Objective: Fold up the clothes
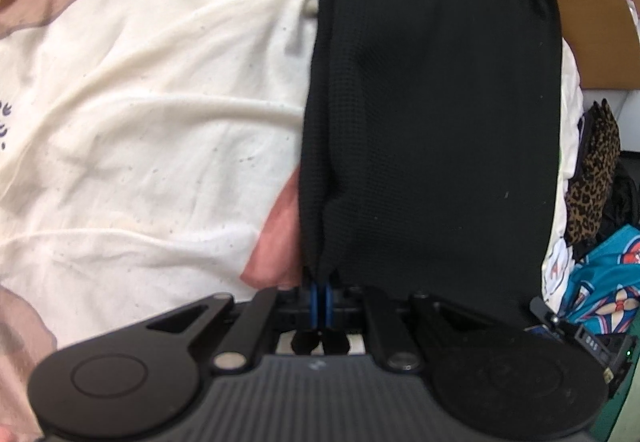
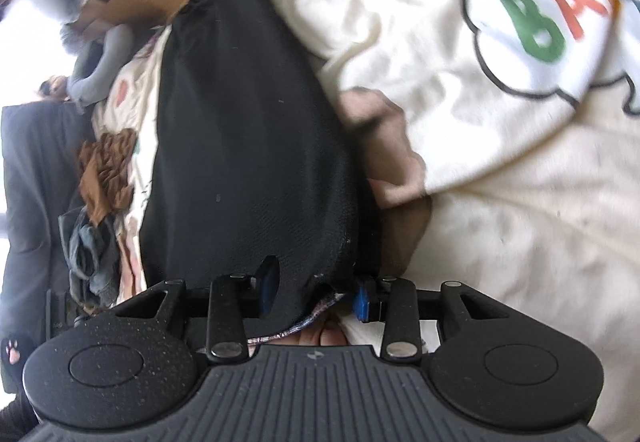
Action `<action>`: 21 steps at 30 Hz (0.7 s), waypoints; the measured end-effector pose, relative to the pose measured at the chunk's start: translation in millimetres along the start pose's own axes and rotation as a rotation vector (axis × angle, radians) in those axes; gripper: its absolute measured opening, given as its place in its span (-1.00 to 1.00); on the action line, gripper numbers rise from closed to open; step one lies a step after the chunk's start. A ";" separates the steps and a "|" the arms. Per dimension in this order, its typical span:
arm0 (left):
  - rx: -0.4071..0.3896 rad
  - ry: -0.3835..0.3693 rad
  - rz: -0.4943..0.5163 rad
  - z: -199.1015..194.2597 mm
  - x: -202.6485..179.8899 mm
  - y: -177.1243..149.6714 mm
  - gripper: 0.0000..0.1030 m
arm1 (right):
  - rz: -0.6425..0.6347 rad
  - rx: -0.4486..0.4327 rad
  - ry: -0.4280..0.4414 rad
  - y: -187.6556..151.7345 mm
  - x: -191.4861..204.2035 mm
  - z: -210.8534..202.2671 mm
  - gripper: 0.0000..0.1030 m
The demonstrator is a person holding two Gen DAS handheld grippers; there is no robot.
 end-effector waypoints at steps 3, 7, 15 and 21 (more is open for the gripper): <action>0.003 0.013 0.017 -0.4 0.4 0.3 -0.92 | -0.002 -0.004 0.036 3.4 0.6 -4.1 -0.17; 0.000 0.027 0.035 -2.2 0.5 -0.3 -0.92 | 0.020 0.004 0.073 5.1 -3.2 -4.4 -0.17; -0.003 0.045 0.049 -7.3 2.7 -1.8 -0.92 | 0.135 0.066 0.106 3.6 -26.0 20.7 -0.17; 0.001 0.052 0.052 -8.3 5.5 -3.2 -0.92 | 0.148 0.095 0.162 11.7 -30.8 31.9 -0.18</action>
Point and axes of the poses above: each gripper's, at about its wrist camera, not at the fingertips, and z roughly the way its jaws point, x to its left, y to its top, the point moved 10 cm from there along z, roughly the way its jaws point, and after that the axes turned 11 degrees about -y, right-handed, at the moved point
